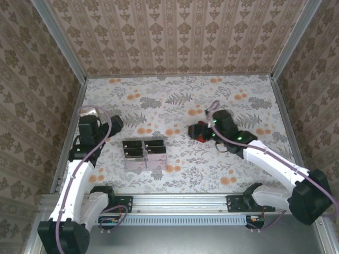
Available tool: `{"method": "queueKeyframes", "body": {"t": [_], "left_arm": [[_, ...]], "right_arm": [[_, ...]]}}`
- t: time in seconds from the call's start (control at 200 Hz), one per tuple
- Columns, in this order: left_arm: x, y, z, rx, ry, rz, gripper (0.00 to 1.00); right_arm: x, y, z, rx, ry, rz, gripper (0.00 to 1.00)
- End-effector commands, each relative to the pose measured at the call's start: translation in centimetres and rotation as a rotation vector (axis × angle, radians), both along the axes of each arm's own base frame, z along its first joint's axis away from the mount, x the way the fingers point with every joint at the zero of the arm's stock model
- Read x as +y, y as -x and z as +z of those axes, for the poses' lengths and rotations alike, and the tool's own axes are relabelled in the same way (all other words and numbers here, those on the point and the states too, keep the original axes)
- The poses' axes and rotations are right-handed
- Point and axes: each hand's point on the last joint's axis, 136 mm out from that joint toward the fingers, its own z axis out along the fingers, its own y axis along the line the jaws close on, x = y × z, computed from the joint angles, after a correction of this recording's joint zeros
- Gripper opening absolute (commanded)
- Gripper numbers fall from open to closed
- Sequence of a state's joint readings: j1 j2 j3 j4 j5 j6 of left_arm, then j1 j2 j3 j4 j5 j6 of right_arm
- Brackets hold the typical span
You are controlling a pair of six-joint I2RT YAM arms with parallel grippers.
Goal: Put the credit cards into the card holder
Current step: Move the storage box to the center of the table.
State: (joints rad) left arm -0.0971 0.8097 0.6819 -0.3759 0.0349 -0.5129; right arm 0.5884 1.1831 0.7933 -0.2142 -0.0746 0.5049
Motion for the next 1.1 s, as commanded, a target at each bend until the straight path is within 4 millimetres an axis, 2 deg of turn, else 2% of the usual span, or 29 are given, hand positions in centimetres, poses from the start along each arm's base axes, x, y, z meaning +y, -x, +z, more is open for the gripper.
{"method": "queueKeyframes", "body": {"t": [0.0,0.135,0.225,0.37,0.495,0.77,1.09], "left_arm": [[-2.3,3.6,-3.0,0.138,0.088,-0.043,1.00],[-3.7,4.5,-4.7,0.150,0.094,-0.069,1.00],[-4.3,4.6,-5.7,0.165,0.108,-0.070,1.00],[-5.2,4.8,-7.1,0.177,0.135,-0.088,1.00],[-5.9,4.8,-7.6,0.173,0.164,-0.102,1.00],[-7.5,4.1,-8.2,0.123,0.260,-0.115,1.00],[-9.5,1.0,-7.5,0.090,0.259,-0.173,1.00]], "right_arm": [[3.0,2.9,-2.5,0.102,0.066,0.041,0.95],[6.6,4.4,-4.5,0.125,0.104,0.091,0.95],[8.3,4.8,-6.1,0.152,0.138,0.112,0.95],[10.4,4.9,-7.3,0.164,0.149,0.128,0.95],[10.9,4.2,-8.2,0.165,0.166,0.109,0.95],[12.1,1.8,-8.7,0.137,0.201,0.101,0.96],[10.5,-2.5,-8.8,0.111,0.212,-0.003,0.95]]}}
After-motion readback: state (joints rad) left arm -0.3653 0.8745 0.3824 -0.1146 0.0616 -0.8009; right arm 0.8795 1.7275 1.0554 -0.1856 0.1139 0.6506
